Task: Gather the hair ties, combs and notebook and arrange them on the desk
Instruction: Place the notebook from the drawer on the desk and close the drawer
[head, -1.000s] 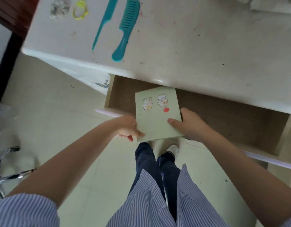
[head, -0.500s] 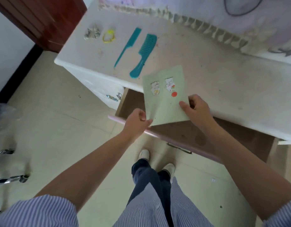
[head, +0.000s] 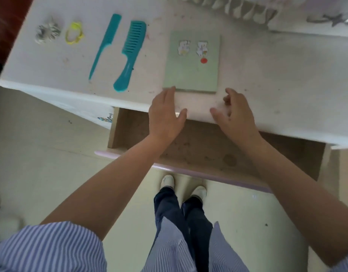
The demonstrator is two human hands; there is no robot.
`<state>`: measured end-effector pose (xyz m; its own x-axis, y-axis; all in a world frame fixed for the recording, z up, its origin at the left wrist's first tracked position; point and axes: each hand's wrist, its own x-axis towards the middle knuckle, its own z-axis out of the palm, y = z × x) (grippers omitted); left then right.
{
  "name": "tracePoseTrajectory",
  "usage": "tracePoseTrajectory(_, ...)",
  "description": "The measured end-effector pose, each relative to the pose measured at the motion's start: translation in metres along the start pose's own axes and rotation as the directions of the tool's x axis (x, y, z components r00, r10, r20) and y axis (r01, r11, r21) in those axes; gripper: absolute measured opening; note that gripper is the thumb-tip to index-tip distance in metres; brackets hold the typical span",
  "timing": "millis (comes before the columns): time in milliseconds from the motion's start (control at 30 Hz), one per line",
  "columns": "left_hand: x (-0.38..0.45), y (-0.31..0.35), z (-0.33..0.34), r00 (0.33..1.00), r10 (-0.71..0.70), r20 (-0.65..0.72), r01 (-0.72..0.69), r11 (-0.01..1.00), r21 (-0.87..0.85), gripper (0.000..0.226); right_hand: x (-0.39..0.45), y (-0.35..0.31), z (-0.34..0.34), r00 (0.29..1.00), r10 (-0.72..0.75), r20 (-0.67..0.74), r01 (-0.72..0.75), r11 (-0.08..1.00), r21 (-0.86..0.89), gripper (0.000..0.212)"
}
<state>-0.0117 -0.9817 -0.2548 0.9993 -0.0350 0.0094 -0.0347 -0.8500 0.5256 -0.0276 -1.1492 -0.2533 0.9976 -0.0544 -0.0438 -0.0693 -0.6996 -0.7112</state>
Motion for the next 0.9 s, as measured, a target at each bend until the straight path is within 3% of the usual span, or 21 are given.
tracePoseTrajectory(67, -0.021, -0.003, 0.004, 0.965, 0.195, 0.177, -0.209, 0.975, 0.069, 0.081, -0.038, 0.011, -0.007, 0.968, -0.127, 0.218, 0.164, 0.973, -0.161, 0.096)
tracePoseTrajectory(133, -0.047, -0.013, 0.011, 0.818, 0.323, 0.477, -0.451, 0.873, 0.183, 0.107, -0.075, 0.029, -0.005, 0.877, -0.191, 0.441, 0.375, 0.845, -0.380, 0.112)
tracePoseTrajectory(200, -0.064, -0.025, 0.011, 0.674, 0.415, 0.611, -0.673, 0.686, 0.277, 0.118, -0.093, 0.041, -0.005, 0.857, -0.120, 0.501, 0.397, 0.773, -0.494, 0.118)
tracePoseTrajectory(233, -0.067, -0.029, 0.010, 0.651, 0.446, 0.614, -0.713, 0.637, 0.293, 0.117, -0.095, 0.043, -0.006, 0.876, -0.067, 0.477, 0.341, 0.786, -0.516, 0.120)
tracePoseTrajectory(267, -0.068, -0.034, 0.010, 0.651, 0.483, 0.585, -0.727, 0.618, 0.299, 0.115, -0.096, 0.045, -0.006, 0.896, -0.043, 0.442, 0.301, 0.791, -0.533, 0.123)
tracePoseTrajectory(367, -0.065, -0.039, 0.007, 0.669, 0.524, 0.527, -0.730, 0.597, 0.333, 0.116, -0.097, 0.043, -0.004, 0.903, -0.131, 0.410, 0.359, 0.754, -0.550, 0.120)
tracePoseTrajectory(567, -0.056, -0.040, -0.005, 0.750, 0.526, 0.400, -0.651, 0.695, 0.306, 0.105, -0.095, 0.041, -0.016, 0.925, -0.244, 0.293, 0.364, 0.791, -0.491, 0.113)
tracePoseTrajectory(667, -0.050, -0.034, -0.011, 0.785, 0.431, 0.445, -0.598, 0.713, 0.365, 0.112, -0.084, 0.038, -0.022, 0.931, -0.197, 0.309, 0.333, 0.805, -0.491, 0.114)
tracePoseTrajectory(767, -0.042, -0.024, -0.014, 0.744, 0.412, 0.526, -0.640, 0.666, 0.384, 0.110, -0.078, 0.032, -0.019, 0.932, -0.061, 0.356, 0.238, 0.845, -0.479, 0.111)
tracePoseTrajectory(900, -0.031, -0.031, -0.008, 0.730, 0.430, 0.532, -0.652, 0.673, 0.350, 0.110, -0.073, 0.037, -0.023, 0.922, -0.141, 0.360, 0.322, 0.795, -0.514, 0.106)
